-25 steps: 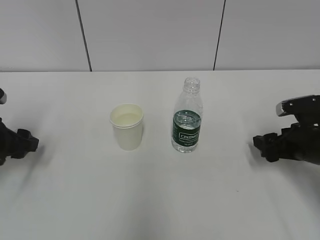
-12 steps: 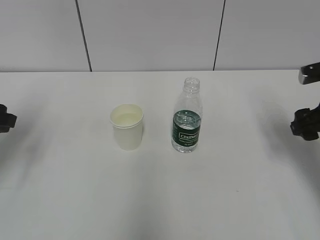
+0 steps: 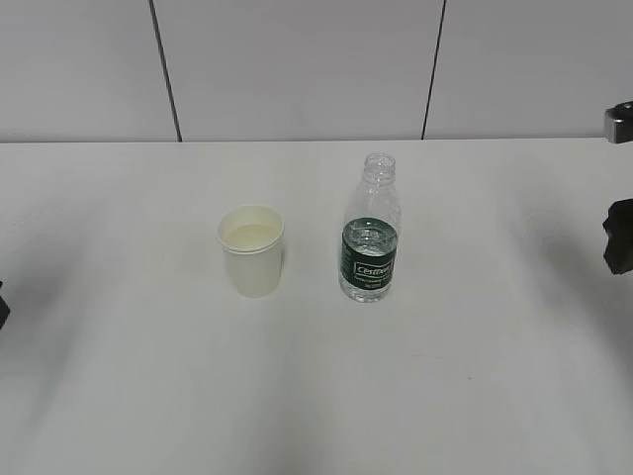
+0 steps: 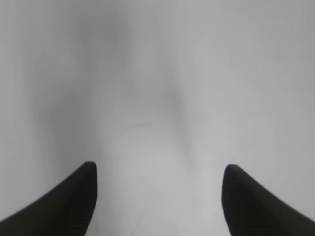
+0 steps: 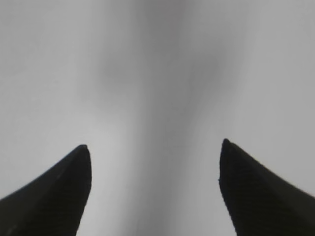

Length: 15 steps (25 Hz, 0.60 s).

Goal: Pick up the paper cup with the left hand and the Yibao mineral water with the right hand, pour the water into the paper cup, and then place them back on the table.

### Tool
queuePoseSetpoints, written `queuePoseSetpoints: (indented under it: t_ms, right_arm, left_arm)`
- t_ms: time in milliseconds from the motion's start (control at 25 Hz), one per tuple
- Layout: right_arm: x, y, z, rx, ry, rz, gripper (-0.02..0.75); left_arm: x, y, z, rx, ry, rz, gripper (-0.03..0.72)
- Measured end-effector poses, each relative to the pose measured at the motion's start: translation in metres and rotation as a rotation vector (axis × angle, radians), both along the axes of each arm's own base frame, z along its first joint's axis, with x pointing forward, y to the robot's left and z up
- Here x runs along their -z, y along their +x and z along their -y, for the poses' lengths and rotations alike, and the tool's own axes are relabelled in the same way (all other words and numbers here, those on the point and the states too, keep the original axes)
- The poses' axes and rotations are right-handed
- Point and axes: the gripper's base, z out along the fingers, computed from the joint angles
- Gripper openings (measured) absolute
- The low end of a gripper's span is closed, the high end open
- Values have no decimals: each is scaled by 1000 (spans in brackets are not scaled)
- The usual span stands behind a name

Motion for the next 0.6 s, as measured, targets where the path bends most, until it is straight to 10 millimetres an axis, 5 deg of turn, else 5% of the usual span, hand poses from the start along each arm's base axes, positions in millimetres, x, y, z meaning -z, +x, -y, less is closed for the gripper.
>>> queuePoseSetpoints:
  t_ms: [600]
  right_arm:
    - [-59,-46,-14,-80,106,45,594]
  left_arm:
    - [-77,-71,5,13,-133,322,521]
